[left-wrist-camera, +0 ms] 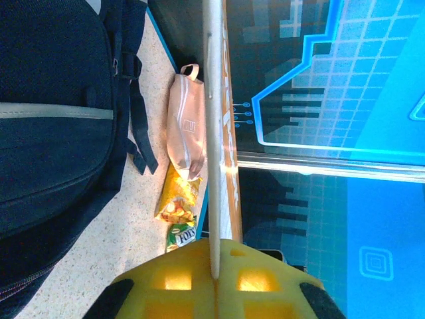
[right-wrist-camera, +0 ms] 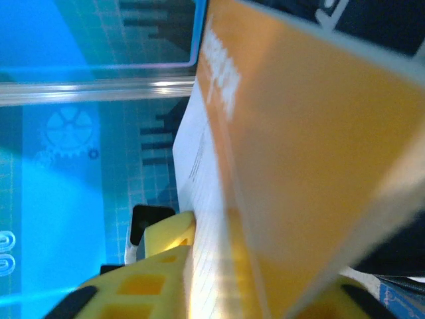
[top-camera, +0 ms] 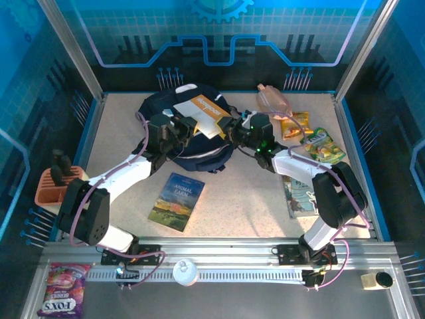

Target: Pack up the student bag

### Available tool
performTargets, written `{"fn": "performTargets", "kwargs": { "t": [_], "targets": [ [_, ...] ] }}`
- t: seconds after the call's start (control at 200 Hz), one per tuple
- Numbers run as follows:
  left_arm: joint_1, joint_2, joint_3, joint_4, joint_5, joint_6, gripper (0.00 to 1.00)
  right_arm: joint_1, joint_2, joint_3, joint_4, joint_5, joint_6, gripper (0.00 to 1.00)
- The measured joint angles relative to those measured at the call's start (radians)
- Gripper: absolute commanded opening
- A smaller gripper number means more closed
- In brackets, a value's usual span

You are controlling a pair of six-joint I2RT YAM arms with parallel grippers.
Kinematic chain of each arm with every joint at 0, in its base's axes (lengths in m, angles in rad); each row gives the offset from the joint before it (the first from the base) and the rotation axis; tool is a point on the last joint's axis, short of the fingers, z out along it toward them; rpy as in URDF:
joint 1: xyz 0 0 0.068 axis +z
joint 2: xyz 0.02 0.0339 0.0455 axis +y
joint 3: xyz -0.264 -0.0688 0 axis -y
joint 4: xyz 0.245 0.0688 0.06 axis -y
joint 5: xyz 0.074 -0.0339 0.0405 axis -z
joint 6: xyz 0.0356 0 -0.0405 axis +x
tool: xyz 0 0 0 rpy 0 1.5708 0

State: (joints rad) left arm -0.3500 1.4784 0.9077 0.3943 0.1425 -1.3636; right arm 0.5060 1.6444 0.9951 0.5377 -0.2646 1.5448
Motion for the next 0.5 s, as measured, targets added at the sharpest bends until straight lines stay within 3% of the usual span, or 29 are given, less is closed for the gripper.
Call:
{"fn": "performTargets", "kwargs": {
  "t": [0.205,0.385,0.5],
  "targets": [
    [0.0,0.0,0.0,-0.03,-0.016,0.019,0.21,-0.001,-0.003,0.0,-0.059,0.029,-0.038,0.06],
    [0.0,0.0,0.0,-0.09,-0.044,0.106,0.55,-0.016,-0.041,-0.004,-0.11,0.045,-0.101,0.02],
    [0.001,0.0,0.002,-0.197,-0.094,0.257,0.7,-0.064,-0.109,-0.035,-0.151,0.049,-0.176,0.01]
  ]
}}
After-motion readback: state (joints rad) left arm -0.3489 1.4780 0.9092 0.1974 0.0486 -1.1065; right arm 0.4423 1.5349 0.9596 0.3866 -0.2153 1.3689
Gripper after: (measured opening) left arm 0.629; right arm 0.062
